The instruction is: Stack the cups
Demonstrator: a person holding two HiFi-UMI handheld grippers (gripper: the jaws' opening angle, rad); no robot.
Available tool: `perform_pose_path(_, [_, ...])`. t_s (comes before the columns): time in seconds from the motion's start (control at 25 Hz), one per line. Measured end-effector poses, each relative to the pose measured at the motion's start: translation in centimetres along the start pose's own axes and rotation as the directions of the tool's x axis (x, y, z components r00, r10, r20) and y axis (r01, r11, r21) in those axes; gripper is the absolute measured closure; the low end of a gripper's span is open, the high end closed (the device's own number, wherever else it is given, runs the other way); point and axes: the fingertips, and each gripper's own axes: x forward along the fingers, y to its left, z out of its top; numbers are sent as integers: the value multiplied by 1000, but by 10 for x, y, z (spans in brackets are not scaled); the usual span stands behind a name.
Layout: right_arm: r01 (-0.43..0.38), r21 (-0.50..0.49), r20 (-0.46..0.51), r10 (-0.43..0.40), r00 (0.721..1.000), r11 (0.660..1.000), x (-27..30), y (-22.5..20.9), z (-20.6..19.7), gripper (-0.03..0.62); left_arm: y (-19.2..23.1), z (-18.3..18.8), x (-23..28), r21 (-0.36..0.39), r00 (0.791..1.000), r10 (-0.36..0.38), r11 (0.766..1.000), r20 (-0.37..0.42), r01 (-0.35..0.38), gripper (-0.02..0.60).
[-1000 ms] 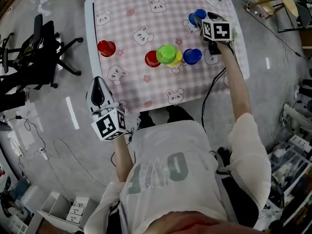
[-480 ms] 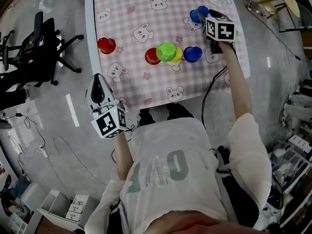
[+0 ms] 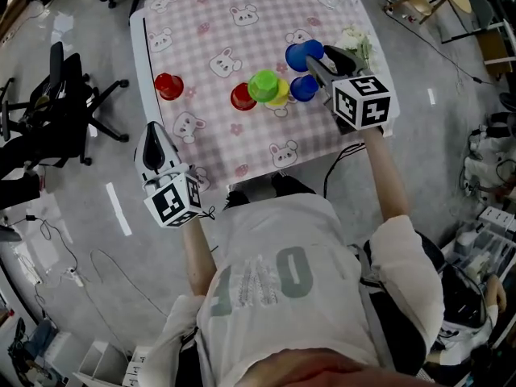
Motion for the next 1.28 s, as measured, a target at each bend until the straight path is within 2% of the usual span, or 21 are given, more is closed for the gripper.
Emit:
perform_pose_path(0.36, [-4,-69,-60,0,998,998,-25,35,-26,391,4,0,-4,-14,999,-30,999,24,30,552])
perform_pose_path(0.68, [7,-48,-99,-11,995,999,-26,36,-36,391,14,4,-12,-27,1000,-23,999,21,23,554])
perform_pose_path(0.92, [1,-81,-113,-10,994,997,-19,37,-47,391,11,-5,-17,-28,1000,-19,999,21,20,552])
perform_pose_path(1.28, [-5,-89,-92,-4,996,996,-25,41,-41,391,11,-5,-27,-42,1000,-4,999,27,5,554])
